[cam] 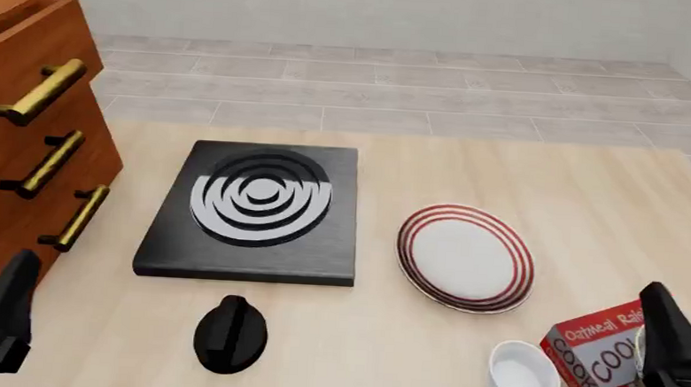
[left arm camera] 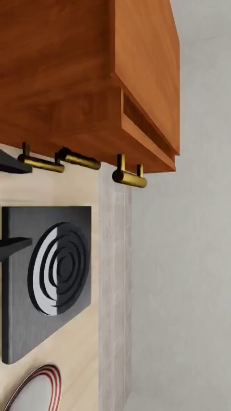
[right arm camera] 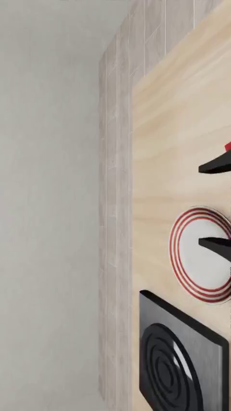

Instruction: Pick the akita bowl on the cookies box and place it on the plate.

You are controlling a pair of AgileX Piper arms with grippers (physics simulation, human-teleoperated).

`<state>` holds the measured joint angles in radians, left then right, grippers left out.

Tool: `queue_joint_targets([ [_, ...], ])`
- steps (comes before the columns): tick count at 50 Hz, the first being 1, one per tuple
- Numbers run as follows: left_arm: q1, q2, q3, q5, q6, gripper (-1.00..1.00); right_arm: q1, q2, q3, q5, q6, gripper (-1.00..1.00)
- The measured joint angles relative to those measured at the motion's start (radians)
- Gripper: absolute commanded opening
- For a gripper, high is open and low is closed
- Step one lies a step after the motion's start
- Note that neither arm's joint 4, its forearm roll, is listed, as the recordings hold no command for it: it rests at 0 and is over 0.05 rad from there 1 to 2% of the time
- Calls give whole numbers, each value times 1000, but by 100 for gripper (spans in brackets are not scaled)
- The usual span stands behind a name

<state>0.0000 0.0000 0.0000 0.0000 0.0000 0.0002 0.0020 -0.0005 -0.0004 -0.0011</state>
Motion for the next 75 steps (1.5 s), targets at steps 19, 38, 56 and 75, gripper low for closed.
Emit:
queue_joint_targets([
  [19,0,0,0,0,0,100,-5,2,-7,13,-14,100],
  [38,0,0,0,0,0,100,-44,-1,-139,234,-74,100],
  [56,0,0,0,0,0,100,-48,2,-282,480,-73,100],
  [75,0,0,0,0,0,100,-27,56,-452,685,-79,100],
])
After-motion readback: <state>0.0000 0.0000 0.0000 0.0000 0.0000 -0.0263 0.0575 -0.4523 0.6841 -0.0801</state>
